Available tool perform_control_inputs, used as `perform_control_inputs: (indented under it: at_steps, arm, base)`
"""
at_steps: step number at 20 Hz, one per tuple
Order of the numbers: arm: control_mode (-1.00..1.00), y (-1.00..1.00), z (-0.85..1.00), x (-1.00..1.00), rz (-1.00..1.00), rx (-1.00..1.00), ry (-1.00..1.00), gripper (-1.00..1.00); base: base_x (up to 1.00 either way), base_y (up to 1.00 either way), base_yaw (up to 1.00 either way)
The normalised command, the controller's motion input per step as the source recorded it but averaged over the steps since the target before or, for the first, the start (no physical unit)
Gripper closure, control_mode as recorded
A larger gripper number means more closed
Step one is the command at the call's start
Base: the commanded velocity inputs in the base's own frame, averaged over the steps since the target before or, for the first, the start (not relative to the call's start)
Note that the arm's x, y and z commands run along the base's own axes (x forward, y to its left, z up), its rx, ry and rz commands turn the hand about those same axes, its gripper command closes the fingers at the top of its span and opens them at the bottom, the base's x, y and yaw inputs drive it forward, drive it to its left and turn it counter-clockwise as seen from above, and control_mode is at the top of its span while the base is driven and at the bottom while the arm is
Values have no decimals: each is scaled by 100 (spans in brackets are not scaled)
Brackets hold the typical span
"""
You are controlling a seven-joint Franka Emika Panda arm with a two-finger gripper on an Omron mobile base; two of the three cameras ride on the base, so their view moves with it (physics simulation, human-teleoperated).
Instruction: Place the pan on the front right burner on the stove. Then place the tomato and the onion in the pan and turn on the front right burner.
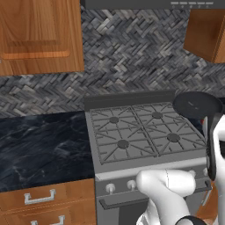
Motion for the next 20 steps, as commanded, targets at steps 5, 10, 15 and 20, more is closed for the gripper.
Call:
perform_control_inputs:
  at_steps: [5,10,15,20]
  arm:
    - [-100,11,0,-4,11,7,5,100]
    - [-100,0,-6,0,0,0,0,100]
    - [-100,-1,-14,0,0,0,-1,100]
    - [-100,0,-20,0,0,0,0,100]
  base:
    - [0,0,0]
    - [0,0,0]
    - [0,0,0]
    - [0,0,0]
